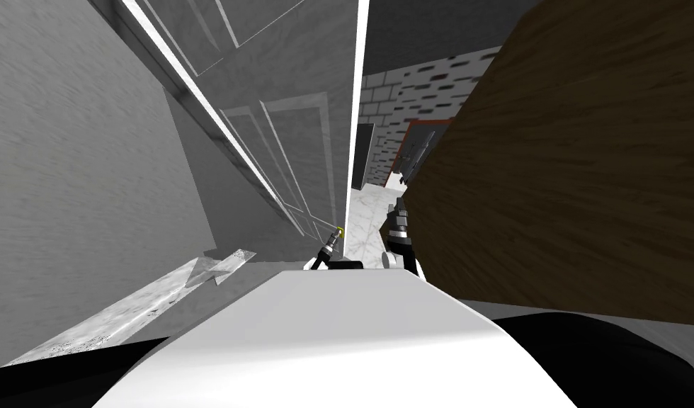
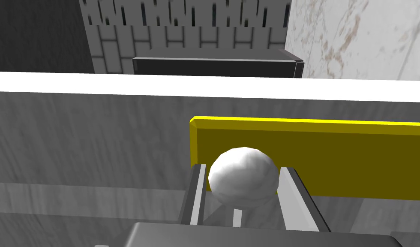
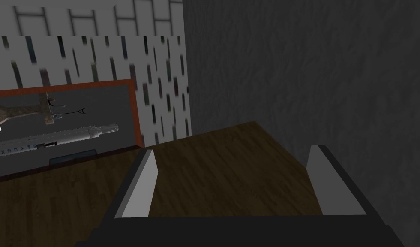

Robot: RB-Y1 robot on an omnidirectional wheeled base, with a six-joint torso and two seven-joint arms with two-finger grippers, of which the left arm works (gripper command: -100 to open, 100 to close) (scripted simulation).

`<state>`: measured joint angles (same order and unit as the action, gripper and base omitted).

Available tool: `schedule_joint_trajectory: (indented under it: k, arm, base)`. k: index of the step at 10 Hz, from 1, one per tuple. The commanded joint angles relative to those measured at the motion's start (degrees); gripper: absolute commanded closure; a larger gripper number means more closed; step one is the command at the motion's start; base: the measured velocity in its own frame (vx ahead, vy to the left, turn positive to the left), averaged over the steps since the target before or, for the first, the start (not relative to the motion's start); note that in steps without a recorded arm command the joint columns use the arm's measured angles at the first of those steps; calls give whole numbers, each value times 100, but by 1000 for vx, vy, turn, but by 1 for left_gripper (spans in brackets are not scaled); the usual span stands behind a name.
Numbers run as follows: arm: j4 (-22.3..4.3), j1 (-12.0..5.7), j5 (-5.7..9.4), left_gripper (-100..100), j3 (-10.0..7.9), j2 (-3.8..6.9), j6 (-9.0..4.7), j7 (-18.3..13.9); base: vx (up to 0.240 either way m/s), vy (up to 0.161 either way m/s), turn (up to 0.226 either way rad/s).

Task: Push the door open

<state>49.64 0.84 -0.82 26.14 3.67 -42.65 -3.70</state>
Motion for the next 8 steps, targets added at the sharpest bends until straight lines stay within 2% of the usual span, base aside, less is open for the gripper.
schedule_joint_trajectory:
  k: [1, 4, 8]
  arm:
    - [8, -1, 2, 100, -2, -1, -15, -3]
    - [-28, -12, 29, 100, -93, 23, 1, 27]
    - [-91, -57, 105, 100, -337, 55, -4, 103]
  base:
    - [0, 0, 0]
    - [64, -36, 15]
    - [158, -124, 36]
